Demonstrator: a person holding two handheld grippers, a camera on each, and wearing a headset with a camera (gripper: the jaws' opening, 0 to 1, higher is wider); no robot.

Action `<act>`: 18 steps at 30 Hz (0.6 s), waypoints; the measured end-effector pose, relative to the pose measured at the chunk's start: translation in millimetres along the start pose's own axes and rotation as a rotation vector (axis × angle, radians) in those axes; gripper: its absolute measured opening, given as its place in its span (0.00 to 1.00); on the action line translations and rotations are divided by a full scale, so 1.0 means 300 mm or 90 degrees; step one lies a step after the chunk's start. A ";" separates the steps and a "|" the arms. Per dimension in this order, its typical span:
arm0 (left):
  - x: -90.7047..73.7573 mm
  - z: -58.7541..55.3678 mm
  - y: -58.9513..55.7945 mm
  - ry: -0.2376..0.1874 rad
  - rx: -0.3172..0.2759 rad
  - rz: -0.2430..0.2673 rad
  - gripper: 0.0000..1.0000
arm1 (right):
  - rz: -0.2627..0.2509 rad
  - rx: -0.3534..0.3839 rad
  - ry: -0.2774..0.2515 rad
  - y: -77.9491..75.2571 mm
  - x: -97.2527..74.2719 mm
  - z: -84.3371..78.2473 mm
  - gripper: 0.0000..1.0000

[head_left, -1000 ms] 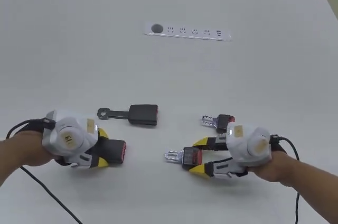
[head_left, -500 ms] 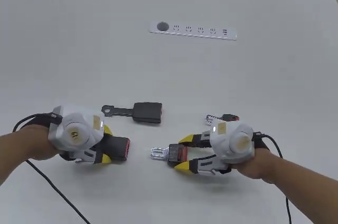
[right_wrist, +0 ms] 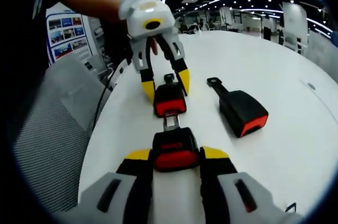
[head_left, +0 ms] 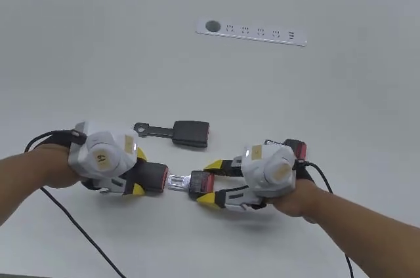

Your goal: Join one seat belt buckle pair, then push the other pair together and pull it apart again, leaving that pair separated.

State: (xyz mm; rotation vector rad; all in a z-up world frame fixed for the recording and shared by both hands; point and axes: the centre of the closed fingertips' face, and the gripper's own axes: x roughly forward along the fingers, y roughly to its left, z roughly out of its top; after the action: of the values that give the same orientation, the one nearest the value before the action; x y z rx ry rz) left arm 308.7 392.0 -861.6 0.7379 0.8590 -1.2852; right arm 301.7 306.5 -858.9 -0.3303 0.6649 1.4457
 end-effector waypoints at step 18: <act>-0.006 0.015 -0.005 0.002 0.023 -0.011 0.35 | 0.003 0.005 0.004 -0.008 0.045 0.041 0.34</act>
State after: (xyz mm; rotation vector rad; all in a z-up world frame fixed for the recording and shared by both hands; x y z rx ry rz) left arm 307.6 388.7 -857.8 0.7624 0.8475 -1.3179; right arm 306.6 324.1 -857.9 -0.3285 0.6765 1.4467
